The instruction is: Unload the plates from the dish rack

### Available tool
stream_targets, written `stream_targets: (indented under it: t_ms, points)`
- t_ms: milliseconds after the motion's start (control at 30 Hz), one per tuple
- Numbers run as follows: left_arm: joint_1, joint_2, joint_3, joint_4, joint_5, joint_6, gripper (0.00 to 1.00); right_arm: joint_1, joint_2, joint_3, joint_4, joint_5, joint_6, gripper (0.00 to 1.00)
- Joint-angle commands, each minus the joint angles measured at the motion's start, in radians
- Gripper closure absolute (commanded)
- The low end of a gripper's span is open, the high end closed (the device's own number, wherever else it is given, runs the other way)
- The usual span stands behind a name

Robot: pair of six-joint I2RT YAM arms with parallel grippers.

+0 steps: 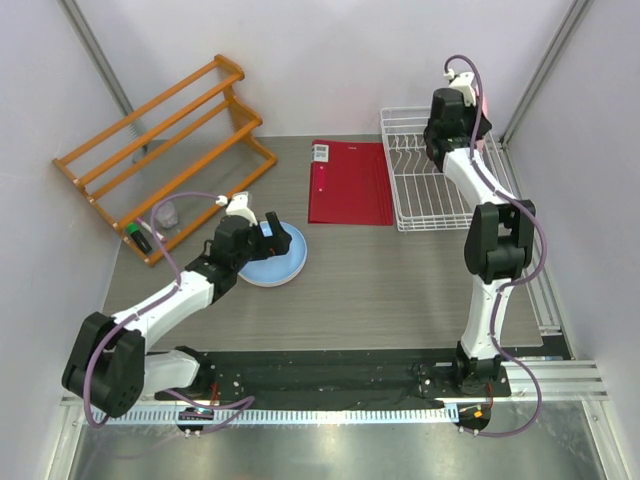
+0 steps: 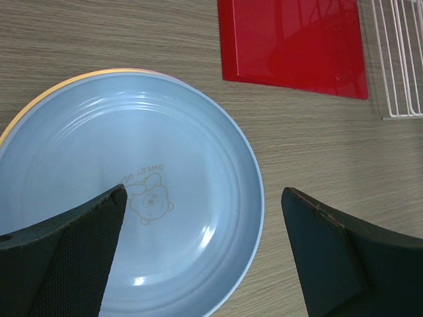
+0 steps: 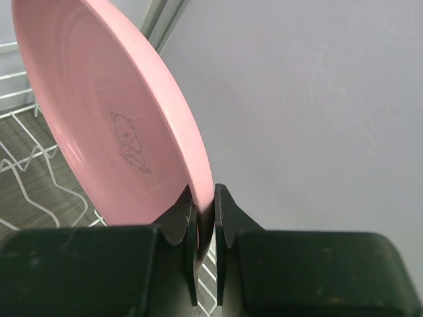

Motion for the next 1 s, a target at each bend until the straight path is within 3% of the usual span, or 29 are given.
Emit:
stream_targets:
  t_ms: [0,200,367,700,967]
  points:
    - [0.002,-0.045,0.042,0.000,0.007,-0.007,0.00,0.001,-0.165,0.015,0.001,0.071,0.052,0.99]
    - [0.002,-0.107,0.034,-0.017,0.012,-0.011,0.01,0.033,-0.340,-0.063,-0.261,-0.072,0.330,0.99]
    - [0.002,-0.154,0.026,-0.012,0.026,-0.017,0.01,0.101,-0.510,-0.190,-0.438,-0.343,0.508,0.99]
    - [0.000,-0.199,-0.004,0.057,0.066,-0.038,0.01,0.225,-0.780,-0.548,-0.417,-0.900,0.788,0.99]
    - [0.000,-0.156,-0.033,0.184,0.122,-0.099,0.01,0.299,-0.839,-0.755,-0.294,-1.146,0.935,0.99]
